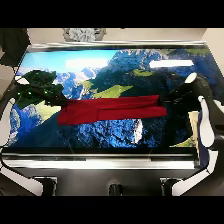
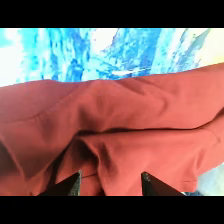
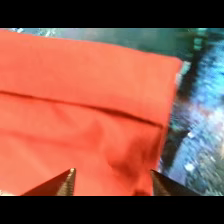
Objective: Fold the shirts.
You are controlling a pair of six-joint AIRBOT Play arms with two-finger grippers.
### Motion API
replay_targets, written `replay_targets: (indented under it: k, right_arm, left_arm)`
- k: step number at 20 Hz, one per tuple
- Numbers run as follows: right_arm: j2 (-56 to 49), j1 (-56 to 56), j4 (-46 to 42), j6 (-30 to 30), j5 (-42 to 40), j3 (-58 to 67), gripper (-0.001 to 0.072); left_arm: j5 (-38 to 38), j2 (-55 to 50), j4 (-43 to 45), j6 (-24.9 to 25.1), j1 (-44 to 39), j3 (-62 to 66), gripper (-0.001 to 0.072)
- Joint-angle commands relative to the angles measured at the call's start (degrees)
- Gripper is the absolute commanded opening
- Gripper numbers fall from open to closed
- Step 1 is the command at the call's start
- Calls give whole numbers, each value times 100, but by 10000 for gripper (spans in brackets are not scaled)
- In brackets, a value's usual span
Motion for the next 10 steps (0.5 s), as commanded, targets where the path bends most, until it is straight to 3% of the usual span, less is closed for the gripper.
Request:
replay_targets:
  k: [1, 4, 5, 10]
  right_arm:
    - [90, -708, 962, -361, 448, 17, 621]
    - [-256, -1117, 1641, -208, 662, 7, 642]
    - [-402, -1106, 1707, -153, 662, 7, 678]
    - [-922, -732, 1716, 442, 570, 7, 669]
  left_arm:
    - [-2, 278, -63, -2, 79, 15, 470]
    - [0, 586, -345, 20, 4, 13, 468]
    - [0, 682, -527, 17, -37, 13, 468]
    - [24, 1309, -1596, 234, -387, 13, 463]
